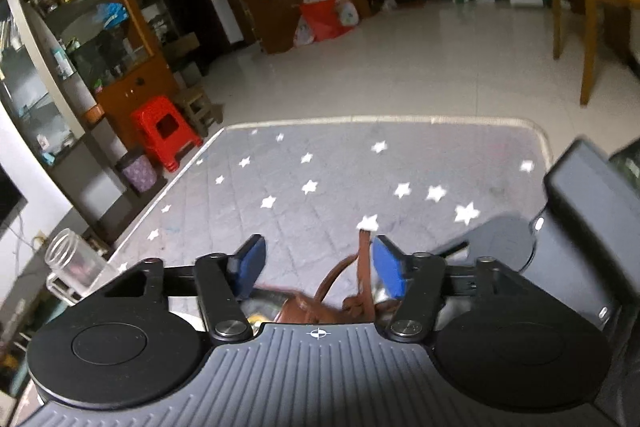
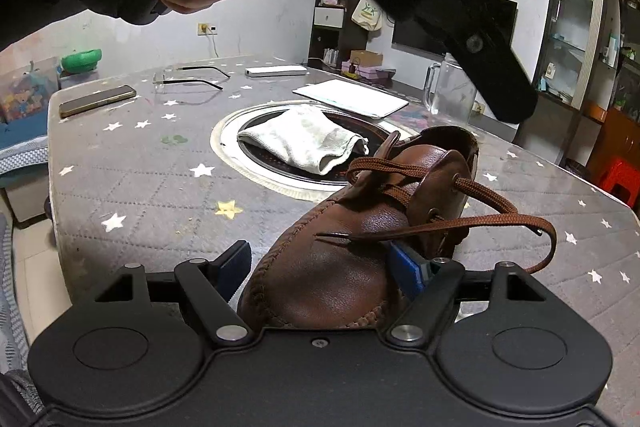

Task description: Lace up shoes with both hands

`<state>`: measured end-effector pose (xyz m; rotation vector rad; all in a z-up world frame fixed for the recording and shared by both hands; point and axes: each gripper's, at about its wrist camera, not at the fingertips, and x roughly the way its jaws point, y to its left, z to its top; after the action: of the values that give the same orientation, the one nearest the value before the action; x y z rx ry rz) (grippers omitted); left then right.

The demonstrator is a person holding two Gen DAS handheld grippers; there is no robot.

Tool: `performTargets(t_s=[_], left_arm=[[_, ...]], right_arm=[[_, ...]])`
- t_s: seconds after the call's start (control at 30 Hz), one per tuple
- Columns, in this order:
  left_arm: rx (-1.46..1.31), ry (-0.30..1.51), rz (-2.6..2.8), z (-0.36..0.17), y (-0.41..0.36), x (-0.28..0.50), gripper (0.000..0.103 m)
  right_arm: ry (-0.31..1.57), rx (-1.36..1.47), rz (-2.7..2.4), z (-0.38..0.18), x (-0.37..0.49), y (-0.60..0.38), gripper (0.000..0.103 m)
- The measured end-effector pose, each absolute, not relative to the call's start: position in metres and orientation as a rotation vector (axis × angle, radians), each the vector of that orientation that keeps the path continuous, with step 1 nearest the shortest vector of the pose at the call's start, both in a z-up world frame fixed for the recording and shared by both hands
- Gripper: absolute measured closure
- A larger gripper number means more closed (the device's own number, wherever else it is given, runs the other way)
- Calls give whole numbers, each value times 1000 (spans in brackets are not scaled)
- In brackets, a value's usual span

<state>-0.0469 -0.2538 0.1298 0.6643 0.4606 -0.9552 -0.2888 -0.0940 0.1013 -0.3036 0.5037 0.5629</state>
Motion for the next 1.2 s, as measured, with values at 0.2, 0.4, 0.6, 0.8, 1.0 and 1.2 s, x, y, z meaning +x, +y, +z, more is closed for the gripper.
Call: performTargets(t_s=[0.2, 0.4, 0.6, 0.8, 1.0, 1.2], left_arm=[[688, 519, -919, 120, -246, -41, 88], [786, 569, -922, 107, -252, -42, 88], [857, 600, -898, 94, -257, -39, 88], [888, 617, -895, 86, -264, -31, 88], [915, 585, -866, 73, -278, -32, 95], [832, 507, -755, 76, -273, -48, 97]], right_arm=[[501, -295, 568, 101, -288, -95, 25], [500, -291, 571, 101, -287, -96, 25], [499, -294, 573, 101, -287, -95, 25], [499, -291, 576, 101, -287, -96, 25], [505, -290, 574, 101, -287, -97, 25], [505, -301, 568, 100, -288, -94, 25]])
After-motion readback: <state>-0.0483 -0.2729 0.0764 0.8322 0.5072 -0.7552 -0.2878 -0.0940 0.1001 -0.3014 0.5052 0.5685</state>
